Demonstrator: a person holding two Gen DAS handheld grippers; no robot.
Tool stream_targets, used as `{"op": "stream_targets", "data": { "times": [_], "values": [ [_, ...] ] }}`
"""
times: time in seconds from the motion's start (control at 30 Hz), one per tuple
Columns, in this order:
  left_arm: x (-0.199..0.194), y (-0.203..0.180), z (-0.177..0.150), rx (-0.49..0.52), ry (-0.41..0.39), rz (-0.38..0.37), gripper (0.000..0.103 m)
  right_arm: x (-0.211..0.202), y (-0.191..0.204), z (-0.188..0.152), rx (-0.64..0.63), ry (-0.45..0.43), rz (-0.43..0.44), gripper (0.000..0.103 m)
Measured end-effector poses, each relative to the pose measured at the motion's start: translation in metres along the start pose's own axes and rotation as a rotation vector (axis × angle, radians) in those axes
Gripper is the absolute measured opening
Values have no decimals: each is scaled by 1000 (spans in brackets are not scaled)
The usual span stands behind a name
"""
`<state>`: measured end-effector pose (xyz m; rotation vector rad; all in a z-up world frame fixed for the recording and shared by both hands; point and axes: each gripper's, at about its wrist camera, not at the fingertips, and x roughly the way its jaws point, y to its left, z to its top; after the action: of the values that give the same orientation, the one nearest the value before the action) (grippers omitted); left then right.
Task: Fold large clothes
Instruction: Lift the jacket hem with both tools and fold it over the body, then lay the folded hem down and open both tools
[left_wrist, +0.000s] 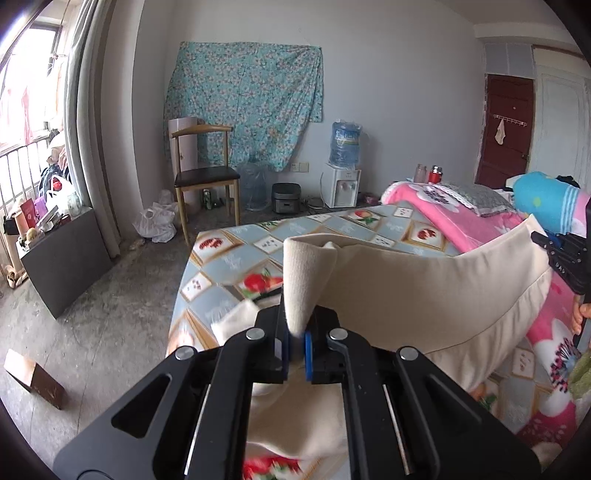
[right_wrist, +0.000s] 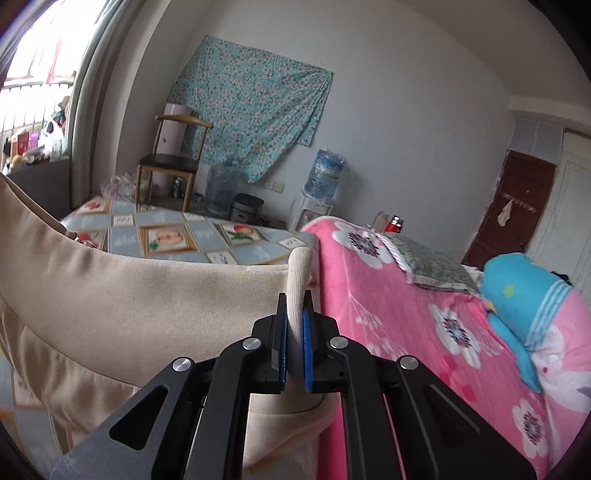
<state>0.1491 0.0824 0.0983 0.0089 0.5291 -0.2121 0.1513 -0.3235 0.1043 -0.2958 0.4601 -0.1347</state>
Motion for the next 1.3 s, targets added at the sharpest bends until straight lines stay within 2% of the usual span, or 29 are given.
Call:
{"op": "stream_targets", "data": {
  "times": [0.17, 0.27, 0.33, 0.47, 0.53, 0.57, 0.6, 0.63, 0.67, 0.7, 0.73, 0.8, 0.9, 1.0, 1.07, 1.13, 1.23, 1.3],
  "values": [
    [81, 24, 43, -1, 49, 2, 5, 86, -5, 39, 30, 29, 62, 7],
    [150, 39, 54, -17, 148, 8, 5, 152, 11, 46, -12, 88, 71, 7],
    [192, 49, 48, -45, 241, 5, 5, 194, 26, 37, -53, 159, 72, 7],
    [262, 70, 12, -130, 459, -4, 6, 256, 50, 2, -112, 308, 86, 7],
    [273, 78, -1, -176, 501, -25, 9, 275, 53, -16, -102, 380, 118, 7],
    [273, 80, -6, -192, 503, -32, 11, 279, 50, -19, -82, 400, 134, 10],
    [272, 83, -5, -209, 504, -37, 15, 280, 45, -21, -62, 408, 147, 16],
    [269, 85, -3, -216, 501, -29, 18, 279, 37, -18, -28, 418, 160, 28],
    [267, 88, -3, -216, 496, -13, 25, 278, 33, -16, -5, 423, 155, 36],
    [259, 93, 0, -210, 479, 22, 26, 273, 21, -13, 33, 422, 142, 48],
    [250, 97, 4, -209, 458, 54, 26, 265, 10, -9, 71, 411, 141, 51],
    [231, 104, 16, -238, 411, 61, 26, 250, -8, -2, 133, 387, 166, 52],
    [186, 104, 26, -239, 336, 36, 27, 199, -25, 7, 157, 321, 179, 52],
    [150, 87, 22, -207, 316, -38, 32, 154, -25, 4, 137, 278, 283, 52],
    [134, 69, 6, -177, 340, -88, 32, 124, -11, -7, 90, 275, 354, 52],
    [126, 55, -15, -166, 389, -103, 32, 105, 3, -21, 40, 299, 389, 52],
    [126, 46, -52, -202, 469, -79, 32, 92, 20, -57, 1, 370, 434, 52],
    [134, 51, -77, -240, 524, -46, 32, 102, 24, -85, 7, 450, 415, 52]
  ]
}}
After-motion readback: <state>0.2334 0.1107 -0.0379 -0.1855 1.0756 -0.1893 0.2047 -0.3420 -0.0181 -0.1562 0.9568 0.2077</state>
